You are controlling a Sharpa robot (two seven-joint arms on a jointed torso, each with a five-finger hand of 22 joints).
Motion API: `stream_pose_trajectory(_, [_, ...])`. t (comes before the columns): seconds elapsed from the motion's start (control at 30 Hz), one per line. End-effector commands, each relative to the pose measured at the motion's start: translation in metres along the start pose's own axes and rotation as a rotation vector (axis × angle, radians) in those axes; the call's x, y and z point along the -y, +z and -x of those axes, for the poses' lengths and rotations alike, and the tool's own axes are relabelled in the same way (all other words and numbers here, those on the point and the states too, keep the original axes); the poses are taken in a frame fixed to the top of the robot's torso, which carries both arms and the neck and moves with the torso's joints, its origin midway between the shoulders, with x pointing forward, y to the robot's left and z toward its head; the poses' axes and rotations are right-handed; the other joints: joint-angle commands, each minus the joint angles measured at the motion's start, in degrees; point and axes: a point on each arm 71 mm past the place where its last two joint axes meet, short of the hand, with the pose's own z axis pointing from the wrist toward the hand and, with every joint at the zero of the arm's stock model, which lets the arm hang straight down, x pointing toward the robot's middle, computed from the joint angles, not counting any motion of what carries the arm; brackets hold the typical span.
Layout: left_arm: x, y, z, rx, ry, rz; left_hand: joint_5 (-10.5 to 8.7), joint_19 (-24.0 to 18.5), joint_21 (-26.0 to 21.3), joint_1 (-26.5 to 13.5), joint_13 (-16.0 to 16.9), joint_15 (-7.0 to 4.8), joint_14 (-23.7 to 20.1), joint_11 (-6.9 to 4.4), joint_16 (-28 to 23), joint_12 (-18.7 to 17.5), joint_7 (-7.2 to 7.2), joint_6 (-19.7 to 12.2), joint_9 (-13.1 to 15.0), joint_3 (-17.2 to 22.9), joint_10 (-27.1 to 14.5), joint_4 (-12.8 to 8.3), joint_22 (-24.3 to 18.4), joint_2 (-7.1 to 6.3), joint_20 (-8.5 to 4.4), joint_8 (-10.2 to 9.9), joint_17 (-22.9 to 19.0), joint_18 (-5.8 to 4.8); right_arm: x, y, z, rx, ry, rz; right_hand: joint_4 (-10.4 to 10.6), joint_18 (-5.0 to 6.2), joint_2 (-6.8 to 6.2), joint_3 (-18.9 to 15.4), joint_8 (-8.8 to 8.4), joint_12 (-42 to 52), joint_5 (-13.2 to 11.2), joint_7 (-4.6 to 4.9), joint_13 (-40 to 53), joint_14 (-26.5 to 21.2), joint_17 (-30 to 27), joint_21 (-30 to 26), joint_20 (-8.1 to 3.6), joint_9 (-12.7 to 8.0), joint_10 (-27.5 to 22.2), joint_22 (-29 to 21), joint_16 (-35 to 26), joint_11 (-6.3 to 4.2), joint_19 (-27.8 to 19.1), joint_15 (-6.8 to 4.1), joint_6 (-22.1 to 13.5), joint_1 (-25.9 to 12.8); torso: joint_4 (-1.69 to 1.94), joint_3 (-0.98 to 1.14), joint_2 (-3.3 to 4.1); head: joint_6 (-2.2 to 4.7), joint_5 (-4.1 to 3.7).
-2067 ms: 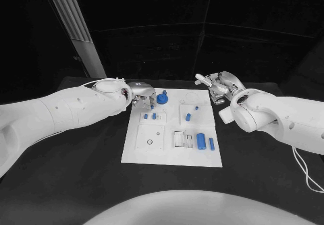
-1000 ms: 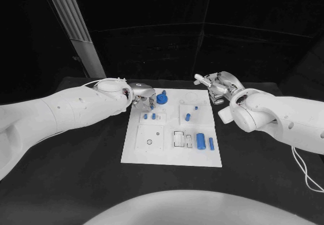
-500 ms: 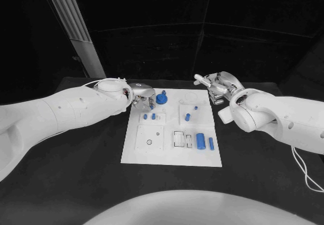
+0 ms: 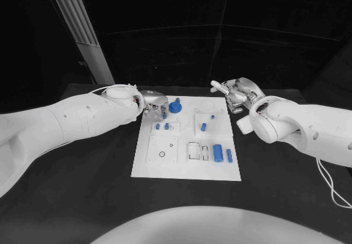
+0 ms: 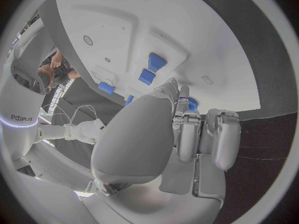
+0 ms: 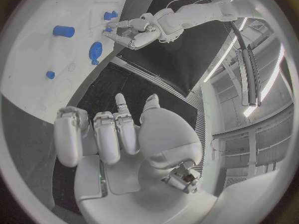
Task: Assemble the parts on the task board
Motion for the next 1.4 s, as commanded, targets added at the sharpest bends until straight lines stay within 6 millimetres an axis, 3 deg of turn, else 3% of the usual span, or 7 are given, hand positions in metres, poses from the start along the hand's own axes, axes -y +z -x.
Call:
stream_pose_trajectory(0.03, [-0.001,0.000,-0.003,-0.028,-0.004,0.009,-0.23,5.83,0.23,-0.09,0.02,0.41,6.04,-0.05,0.18,-0.25,0.05,-0.67,-0.12,-0.15,-0.43,0.00,15.09,-0.50,0.41,-0.23,15.09,-0.82,-0.002,0.000,-0.001,-0.008,-0.001,0.007,-0.01,0.49,0.00,-0.43,0.26,0.15,-0.16,0.55,15.04,5.96,15.06,0.12,0.31,0.08,5.87,12.68,0.14,0.24,1.38,0.25,-0.52,0.39,0.01,0.00,-0.01,-0.01,0.04])
stream_pose_trajectory(0.73, [-0.015,-0.018,0.009,0.185,0.023,-0.009,-0.20,4.67,-0.83,-5.94,0.29,1.23,6.04,1.58,0.18,-0.33,2.25,-12.17,-1.98,-10.15,-6.19,-0.03,14.58,-5.36,1.63,0.04,15.09,-0.45,-0.001,0.000,0.002,0.003,-0.004,0.009,-0.03,0.51,0.03,-0.45,0.33,0.15,-0.15,0.54,15.04,5.96,15.06,0.05,0.31,0.08,5.87,12.65,0.14,0.24,1.33,0.25,-0.54,0.46,0.07,-0.01,-0.12,-0.01,0.07])
stream_pose_trajectory(0.93, [-0.023,-0.036,0.017,0.352,-0.098,-0.055,-0.02,0.98,-4.40,-7.62,0.44,1.66,3.03,2.19,-3.44,0.59,2.87,-15.14,-1.90,-14.12,-9.73,0.33,12.96,-6.02,2.06,0.42,8.68,0.69,-0.001,-0.001,0.005,0.023,-0.019,0.023,-0.11,0.62,-0.08,-0.54,0.42,0.15,-0.10,0.57,15.04,5.96,15.06,-0.33,0.31,0.04,5.87,12.51,0.14,0.25,1.06,0.26,-0.77,0.80,0.19,0.01,-0.10,-0.01,0.02])
stream_pose_trajectory(1.1, [-0.032,-0.057,0.027,0.552,-0.335,-0.081,0.38,-12.91,-19.24,-9.66,0.72,1.57,-8.55,2.02,-17.39,3.94,2.85,-16.39,-1.66,-15.87,-11.09,0.52,6.40,-5.82,2.03,2.47,-10.65,4.58,-0.003,-0.004,0.009,0.033,-0.073,0.056,-0.12,0.60,0.06,-0.89,2.25,-1.26,0.03,0.28,13.46,5.96,15.06,-0.30,0.09,0.06,3.75,12.54,0.14,-0.12,1.16,0.00,-1.04,3.52,0.00,0.01,-0.21,0.15,0.21])
stream_pose_trajectory(1.23, [-0.037,-0.068,0.031,0.687,-0.610,-0.080,3.56,-34.76,-46.37,-12.85,0.70,2.05,-25.07,2.30,-37.32,6.24,3.00,-16.78,-1.54,-16.72,-12.96,-0.04,-6.50,-4.89,2.35,4.47,-31.67,9.57,-0.006,-0.007,0.015,0.036,-0.165,0.100,-0.04,0.33,0.00,-0.91,3.74,-23.23,0.01,-0.39,-7.87,5.96,15.06,0.65,-0.54,0.07,-21.44,12.90,0.14,-0.69,1.93,-0.63,-0.57,7.06,0.23,-0.16,-0.19,0.41,-0.25])
stream_pose_trajectory(1.27, [-0.037,-0.070,0.032,0.722,-0.690,-0.083,4.98,-36.17,-49.33,-13.90,0.76,2.42,-27.02,2.69,-39.61,7.18,2.86,-16.89,-1.51,-16.40,-13.41,0.11,-8.25,-4.05,2.57,5.16,-33.30,9.64,-0.007,-0.007,0.018,0.037,-0.200,0.118,-0.11,0.17,-0.13,-0.94,4.06,-34.59,0.31,-0.48,-18.22,5.96,15.06,1.09,-0.59,0.05,-31.47,13.06,0.14,-1.00,2.28,-1.20,-0.14,8.40,0.20,-0.12,-0.14,0.51,-0.41])
stream_pose_trajectory(1.4, [-0.034,-0.076,0.033,0.828,-0.953,-0.116,12.97,-45.85,-59.86,-19.32,0.75,5.16,-41.69,3.82,-49.83,9.52,3.90,-17.06,-1.47,-18.92,-15.13,-0.28,-14.05,-0.28,4.49,7.02,-39.40,7.92,-0.011,-0.007,0.023,0.041,-0.355,0.188,-0.66,0.00,-0.54,-0.44,4.68,-49.27,1.43,-0.88,-30.71,5.96,15.06,1.81,-1.48,-0.07,-36.85,13.31,0.14,-0.93,2.94,-1.38,2.23,13.82,0.06,-0.10,-0.03,0.91,-0.71])
